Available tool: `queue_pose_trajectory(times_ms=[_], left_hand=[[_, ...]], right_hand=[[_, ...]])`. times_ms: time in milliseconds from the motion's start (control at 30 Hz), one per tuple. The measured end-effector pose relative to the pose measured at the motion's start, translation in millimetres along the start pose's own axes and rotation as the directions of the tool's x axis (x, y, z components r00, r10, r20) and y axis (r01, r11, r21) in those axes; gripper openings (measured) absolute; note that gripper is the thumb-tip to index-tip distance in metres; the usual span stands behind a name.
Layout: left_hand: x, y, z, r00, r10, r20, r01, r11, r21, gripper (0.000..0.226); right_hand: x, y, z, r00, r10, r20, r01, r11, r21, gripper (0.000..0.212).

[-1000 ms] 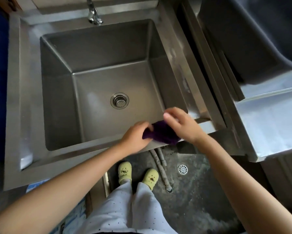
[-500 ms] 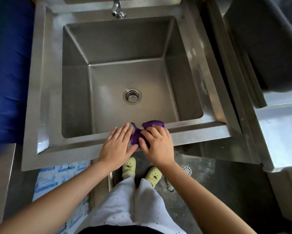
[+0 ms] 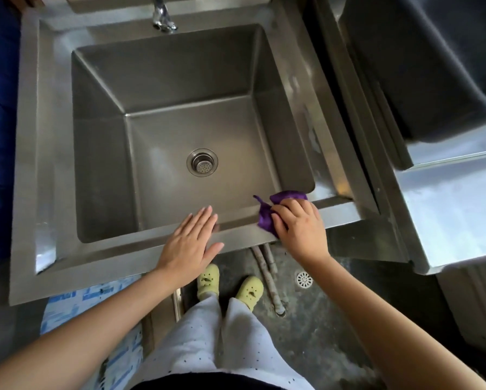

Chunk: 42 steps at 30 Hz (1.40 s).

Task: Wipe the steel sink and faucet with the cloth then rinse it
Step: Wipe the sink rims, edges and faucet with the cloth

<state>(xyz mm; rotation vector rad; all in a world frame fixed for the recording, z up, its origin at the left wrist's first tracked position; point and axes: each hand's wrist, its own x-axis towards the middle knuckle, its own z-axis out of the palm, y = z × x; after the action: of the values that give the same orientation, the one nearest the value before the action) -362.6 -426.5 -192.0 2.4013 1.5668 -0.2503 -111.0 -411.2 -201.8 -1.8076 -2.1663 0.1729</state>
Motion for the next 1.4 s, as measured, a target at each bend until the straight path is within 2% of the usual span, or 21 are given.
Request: queue_pose_trajectory(times_ms=[200,300,433,567,700,800,900,1033,1133,1400], left_hand=[[49.9,64.9,-10.6,0.983,0.173,0.053,-0.172,0.985,-0.027,0.071],[75.7,96.8,-17.2,0.973,0.231,0.021,-0.230,0.971,-0.069,0.067],[97.3,110.5,-12.5,0.975,0.222,0.027,-0.218,0.971,-0.097,0.067],[99.1,111.1,-8.9,0.972,0.233,0.035,-0.229,0.969,-0.094,0.085],[101.1,108.3,-6.1,0.972,0.232,0.037,-0.223,0.962,-0.159,0.093],[104.0,105.3,-6.6,0.982,0.188,0.025,-0.175,0.949,-0.263,0.090],[116.9,102.1,-13.4,0.991,0.134,-0.018,-0.133,0.935,-0.329,0.093],[150.0,102.1,-28.4,0.990,0.091,-0.107,-0.126,0.912,-0.390,0.068],[174.6,104.3,-41.0,0.984,0.043,-0.173,-0.117,0.887,-0.447,0.061],[192.7,92.2,-43.5,0.983,-0.026,-0.182,-0.074,0.851,-0.520,0.059]], right_hand=[[2.8,51.1,-17.1,0.993,0.113,0.043,-0.109,0.990,-0.094,0.030],[8.3,69.7,-27.6,0.981,0.173,0.086,-0.162,0.980,-0.116,0.036],[13.9,74.6,-31.3,0.972,0.184,0.149,-0.167,0.979,-0.118,0.045],[27.3,84.2,-33.5,0.942,0.154,0.298,-0.120,0.984,-0.129,0.047],[56.9,96.9,-28.9,0.924,0.133,0.359,-0.071,0.981,-0.181,0.051],[78.5,95.7,-17.9,0.937,0.130,0.325,-0.056,0.972,-0.228,0.052],[98.9,90.0,-8.1,0.953,0.162,0.255,-0.105,0.969,-0.224,0.051],[134.0,86.5,1.7,0.971,0.180,0.160,-0.148,0.970,-0.193,0.050],[160.5,87.7,9.3,0.974,0.191,0.119,-0.165,0.966,-0.202,0.050],[180.2,79.4,20.5,0.921,0.389,-0.016,-0.381,0.891,-0.246,0.052]])
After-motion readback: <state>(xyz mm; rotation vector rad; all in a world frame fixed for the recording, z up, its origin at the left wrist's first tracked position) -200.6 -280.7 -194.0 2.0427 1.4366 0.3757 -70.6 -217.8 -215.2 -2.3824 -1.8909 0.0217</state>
